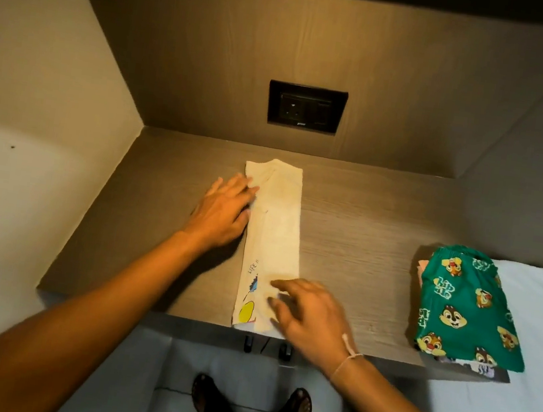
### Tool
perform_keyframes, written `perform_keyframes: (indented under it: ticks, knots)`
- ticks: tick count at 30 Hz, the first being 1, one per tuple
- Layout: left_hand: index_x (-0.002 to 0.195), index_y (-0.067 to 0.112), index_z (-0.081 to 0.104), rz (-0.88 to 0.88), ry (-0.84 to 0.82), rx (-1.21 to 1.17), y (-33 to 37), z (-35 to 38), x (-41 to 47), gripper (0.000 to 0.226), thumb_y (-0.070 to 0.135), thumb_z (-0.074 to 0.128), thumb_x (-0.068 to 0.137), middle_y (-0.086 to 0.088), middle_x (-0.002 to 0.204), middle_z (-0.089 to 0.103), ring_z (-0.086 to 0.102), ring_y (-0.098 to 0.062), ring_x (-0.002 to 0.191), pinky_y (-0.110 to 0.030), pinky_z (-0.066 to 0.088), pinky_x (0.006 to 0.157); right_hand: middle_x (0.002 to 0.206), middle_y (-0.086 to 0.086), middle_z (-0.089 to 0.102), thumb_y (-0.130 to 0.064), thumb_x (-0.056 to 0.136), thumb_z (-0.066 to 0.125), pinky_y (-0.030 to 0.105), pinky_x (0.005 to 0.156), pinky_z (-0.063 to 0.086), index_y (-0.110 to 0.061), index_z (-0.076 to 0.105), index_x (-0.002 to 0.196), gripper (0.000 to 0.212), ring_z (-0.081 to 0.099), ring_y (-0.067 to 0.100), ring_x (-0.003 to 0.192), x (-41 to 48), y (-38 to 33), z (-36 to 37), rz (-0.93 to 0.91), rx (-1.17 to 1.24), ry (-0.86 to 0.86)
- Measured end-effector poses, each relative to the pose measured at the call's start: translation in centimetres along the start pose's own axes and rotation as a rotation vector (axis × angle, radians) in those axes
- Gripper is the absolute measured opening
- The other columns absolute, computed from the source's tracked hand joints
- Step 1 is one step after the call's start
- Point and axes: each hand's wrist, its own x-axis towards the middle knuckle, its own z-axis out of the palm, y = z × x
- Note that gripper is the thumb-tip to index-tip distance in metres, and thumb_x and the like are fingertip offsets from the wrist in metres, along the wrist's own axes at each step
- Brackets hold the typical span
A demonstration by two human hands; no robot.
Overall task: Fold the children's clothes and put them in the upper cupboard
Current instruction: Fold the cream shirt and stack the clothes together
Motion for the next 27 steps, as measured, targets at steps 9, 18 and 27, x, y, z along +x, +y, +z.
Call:
perform_keyframes:
  ticks: [9, 18, 27]
  knots:
    - [0.147, 0.026, 0.039, 0.325, -0.105, -0.009, 3.1, 4.5, -16.2, 0.072, 0.056, 0.058, 0.084, 0.002, 0.159, 0.028, 0.020, -0.019, 0.148, -0.044, 0.018, 0.119, 0.147, -0.002, 0.046, -0.050, 0.085, 0.058, 0.045, 0.104, 0.041, -0.032, 0.046, 0.138, 0.057, 0.043, 0.027, 0.134, -2.6, 5.3, 1.9, -0.435, -0.434, -0.111]
    - [0.112, 0.027, 0.070, 0.263, 0.125, -0.238, 5.9, 3.8, -18.3, 0.031, 0.030, 0.069, 0.081, 0.008, 0.122, 0.067, 0.058, -0.016, 0.120, -0.040, 0.042, 0.103, 0.098, -0.013, 0.071, -0.029, 0.085, 0.066, 0.028, 0.081, 0.051, -0.027, 0.071, 0.097, 0.013, 0.063, 0.011, 0.091, -4.4, 3.6, 0.5, -0.411, -0.018, 0.018]
    - [0.098, 0.037, 0.057, -0.091, -0.060, -0.831, 6.1, -4.1, -12.8, 0.015, 0.048, 0.058, 0.089, 0.012, 0.073, 0.065, 0.062, -0.005, 0.068, -0.034, 0.055, 0.060, 0.073, -0.012, 0.069, -0.060, 0.084, 0.054, 0.021, 0.059, 0.045, -0.031, 0.069, 0.101, 0.037, 0.061, 0.001, 0.067, 1.0, 0.4, -7.1, -0.116, 0.127, -0.068]
